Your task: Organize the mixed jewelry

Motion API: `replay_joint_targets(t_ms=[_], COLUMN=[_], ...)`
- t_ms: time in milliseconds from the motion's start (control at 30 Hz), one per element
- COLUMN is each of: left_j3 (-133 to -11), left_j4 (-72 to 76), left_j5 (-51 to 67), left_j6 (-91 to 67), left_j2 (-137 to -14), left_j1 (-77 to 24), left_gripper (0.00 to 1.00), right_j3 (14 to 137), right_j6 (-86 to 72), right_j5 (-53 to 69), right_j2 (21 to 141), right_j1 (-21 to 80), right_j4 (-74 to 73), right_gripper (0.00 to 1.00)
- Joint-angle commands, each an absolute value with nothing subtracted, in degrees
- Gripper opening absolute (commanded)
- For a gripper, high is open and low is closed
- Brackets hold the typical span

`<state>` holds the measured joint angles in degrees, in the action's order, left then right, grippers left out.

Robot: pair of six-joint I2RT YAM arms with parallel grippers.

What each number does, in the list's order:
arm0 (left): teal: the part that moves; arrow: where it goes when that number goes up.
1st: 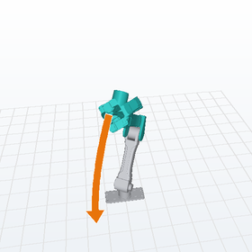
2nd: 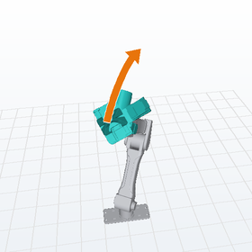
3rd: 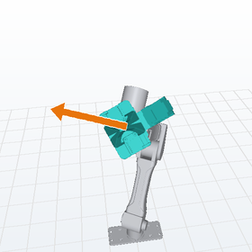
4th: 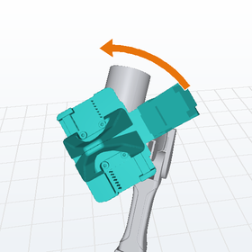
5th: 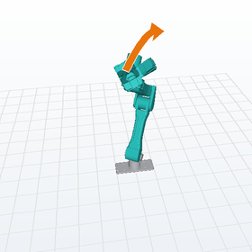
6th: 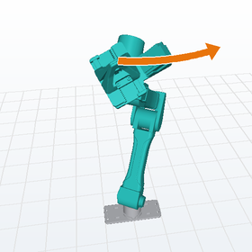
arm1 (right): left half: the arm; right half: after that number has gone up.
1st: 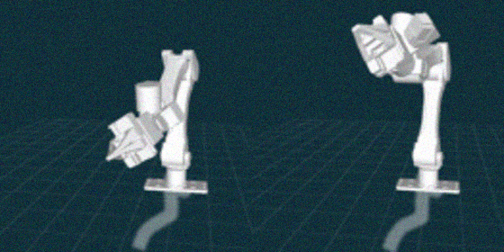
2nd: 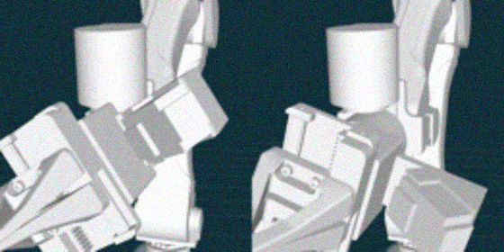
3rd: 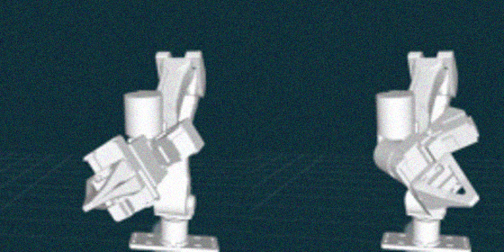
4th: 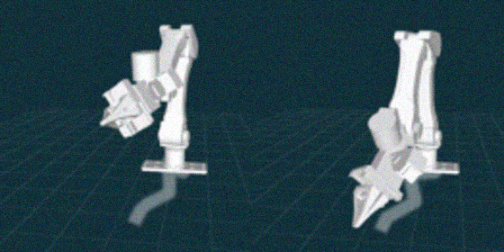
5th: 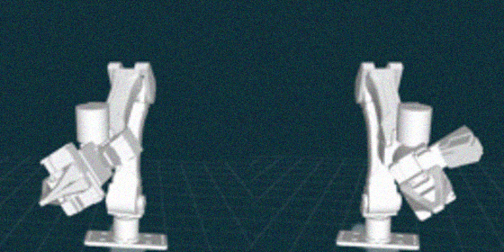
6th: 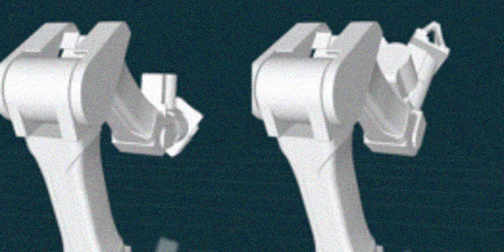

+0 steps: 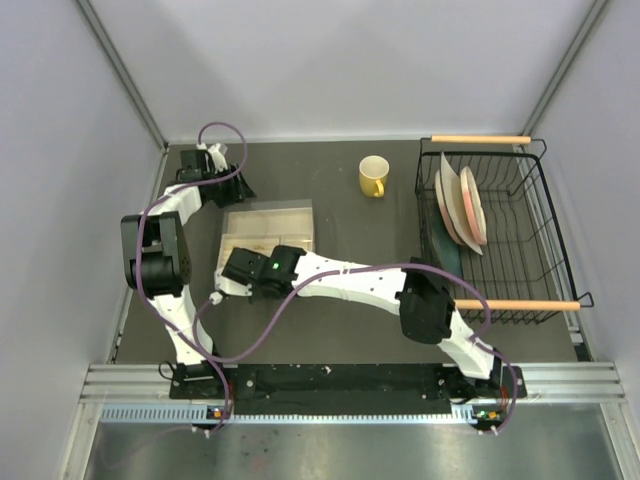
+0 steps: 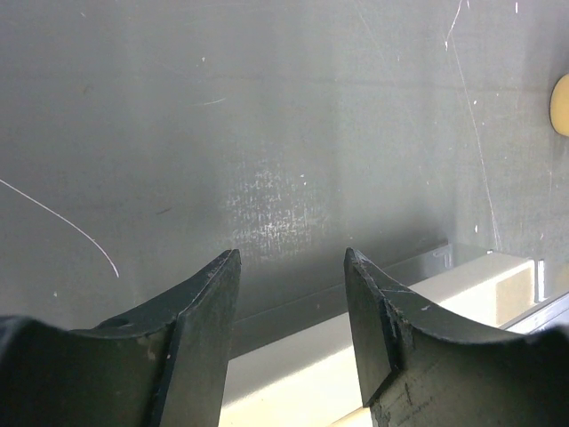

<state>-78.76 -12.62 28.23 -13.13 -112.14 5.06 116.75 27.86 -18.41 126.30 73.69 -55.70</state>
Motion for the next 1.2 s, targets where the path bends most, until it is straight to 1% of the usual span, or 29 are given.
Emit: replay_joint_targets(t_ms=[0,167,367,500,867,1167], left_j3=[-76.6,-76.5,-76.6,-76.6,-76.6,-76.4], left_j4=[-16.5,-16.5,-16.5,-16.5,-16.5,-16.4], left_j5=[27.7,27.9,28.0,28.2,28.6,28.9], left_j6=[-12.4,-12.4,-12.3,-12.2,-12.3,-12.1], left_j2=[-114.7,-114.7,-114.7,-114.7,-114.9,-114.8], left_j1=[3.6,3.5,3.5,3.5,3.5,3.5], left_gripper=[0.55,0.55,0.54,0.54,0.54,0.54], right_j3=[121.8,121.7,122.2,122.4,122.3,126.3], right_j6=[27.0,26.6,26.9,27.1,25.9,25.0], right_j5=[-25.0,-25.0,-25.7,-25.7,-25.3,-26.5], right_j2=[125.6,126.1,126.7,127.4,126.9,129.5], right_j1=[73.2,72.7,72.0,71.5,70.4,69.3], right_j4=[-50.8,-50.8,-50.7,-50.6,-50.5,-50.0], right_gripper=[0.12,0.20,0.24,0.29,0.29,0.32])
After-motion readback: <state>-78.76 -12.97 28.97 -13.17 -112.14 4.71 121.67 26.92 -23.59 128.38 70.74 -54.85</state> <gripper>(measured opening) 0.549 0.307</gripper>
